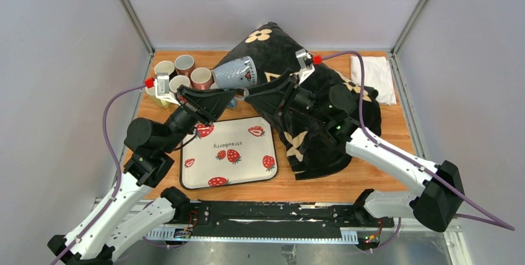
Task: Turn the mug right side up
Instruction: Turn over the cup on the tray.
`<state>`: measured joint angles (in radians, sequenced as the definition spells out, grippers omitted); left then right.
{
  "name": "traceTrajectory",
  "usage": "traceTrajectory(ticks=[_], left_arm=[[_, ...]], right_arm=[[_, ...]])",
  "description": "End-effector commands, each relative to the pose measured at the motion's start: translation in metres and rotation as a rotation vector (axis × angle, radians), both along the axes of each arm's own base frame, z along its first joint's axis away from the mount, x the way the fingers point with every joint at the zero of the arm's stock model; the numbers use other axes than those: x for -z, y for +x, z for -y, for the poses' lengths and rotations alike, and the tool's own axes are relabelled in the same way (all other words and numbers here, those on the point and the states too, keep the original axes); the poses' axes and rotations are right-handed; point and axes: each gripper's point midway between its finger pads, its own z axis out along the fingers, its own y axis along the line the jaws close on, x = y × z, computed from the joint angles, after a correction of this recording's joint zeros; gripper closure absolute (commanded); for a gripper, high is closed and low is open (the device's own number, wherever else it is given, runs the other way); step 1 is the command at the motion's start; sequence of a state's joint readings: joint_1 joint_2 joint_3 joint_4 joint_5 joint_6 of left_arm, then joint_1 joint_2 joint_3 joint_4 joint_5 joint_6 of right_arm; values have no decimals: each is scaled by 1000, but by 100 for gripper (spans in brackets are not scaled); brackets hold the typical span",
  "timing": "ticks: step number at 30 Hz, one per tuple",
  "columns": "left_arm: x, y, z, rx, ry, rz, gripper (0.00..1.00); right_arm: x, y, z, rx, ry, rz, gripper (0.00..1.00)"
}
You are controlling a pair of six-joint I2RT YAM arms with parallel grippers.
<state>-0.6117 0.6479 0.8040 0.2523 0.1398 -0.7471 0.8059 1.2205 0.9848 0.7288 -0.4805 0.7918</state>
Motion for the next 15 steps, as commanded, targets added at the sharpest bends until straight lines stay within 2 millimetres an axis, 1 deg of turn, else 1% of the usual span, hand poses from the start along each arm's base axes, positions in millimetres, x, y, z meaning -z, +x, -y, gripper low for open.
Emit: traceTrajectory(ticks=[1, 6, 12, 15], left_arm=[[-51, -25, -5, 65, -113, 148, 100], [-49, -25, -3, 79, -124, 145, 100], [-46, -25, -3, 85, -132, 140, 100], [-44, -24, -2, 86, -128, 135, 100]], right_arm=[[-43, -15, 9, -55, 114, 102, 44], [-47, -14, 9, -66, 146, 87, 48], [-52, -13, 6, -85, 177, 71, 57], [-55, -13, 5, -97, 201, 68, 59]])
